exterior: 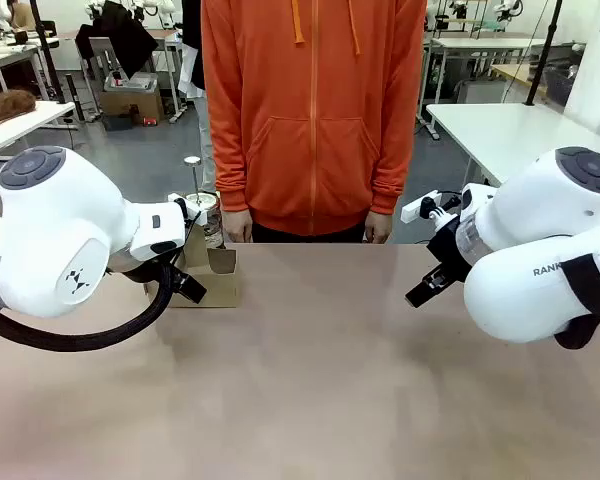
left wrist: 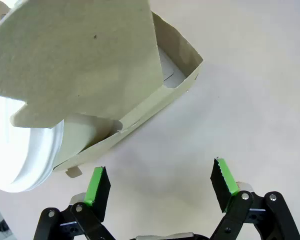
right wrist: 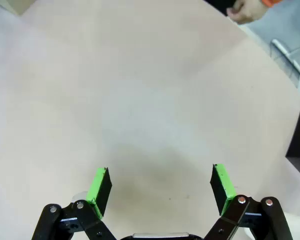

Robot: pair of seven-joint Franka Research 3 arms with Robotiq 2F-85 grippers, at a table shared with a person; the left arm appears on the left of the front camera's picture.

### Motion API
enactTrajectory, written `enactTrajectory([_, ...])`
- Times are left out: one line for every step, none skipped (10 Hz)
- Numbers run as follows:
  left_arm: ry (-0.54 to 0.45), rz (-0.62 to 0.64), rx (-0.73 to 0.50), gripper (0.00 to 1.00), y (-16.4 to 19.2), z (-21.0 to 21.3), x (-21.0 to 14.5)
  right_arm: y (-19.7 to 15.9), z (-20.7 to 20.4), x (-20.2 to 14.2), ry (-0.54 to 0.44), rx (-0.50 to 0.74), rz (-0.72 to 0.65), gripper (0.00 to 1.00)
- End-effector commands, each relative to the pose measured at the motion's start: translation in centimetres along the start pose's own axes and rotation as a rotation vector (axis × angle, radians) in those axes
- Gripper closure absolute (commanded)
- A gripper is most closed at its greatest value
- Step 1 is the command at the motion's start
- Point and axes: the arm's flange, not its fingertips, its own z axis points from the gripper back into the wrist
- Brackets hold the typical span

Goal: Pour a drink into a cup and package it in a carrier.
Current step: Pick up the 600 ml Paper Cup and place it in the middle top area of the table.

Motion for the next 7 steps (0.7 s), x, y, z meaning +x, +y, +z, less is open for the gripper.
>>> enactTrajectory([0.000,0.000,0.000,0.00,0.00,0.00,0.00,0.00,0.00,0.00,0.000,0.000,0.000,0.00])
enactTrajectory([0.000,0.000,0.000,0.00,0.00,0.00,0.00,0.00,0.00,0.00,0.000,0.000,0.000,0.00])
enactTrajectory([0.000,0.000,0.000,0.00,0.00,0.00,0.00,0.00,0.00,0.00,0.000,0.000,0.000,0.00])
enactTrajectory([0.000,0.000,0.000,0.00,0.00,0.00,0.00,0.00,0.00,0.00,0.000,0.000,0.000,0.00])
enactTrajectory([0.000,0.000,0.000,0.00,0.00,0.00,0.00,0.00,0.00,0.00,0.000,0.000,0.000,0.00])
enactTrajectory([0.000,0.000,0.000,0.00,0.00,0.00,0.00,0.00,0.00,0.00,0.000,0.000,0.000,0.00])
enactTrajectory([0.000,0.000,0.000,0.00,0.00,0.00,0.00,0.00,0.00,0.00,0.000,0.000,0.000,0.00])
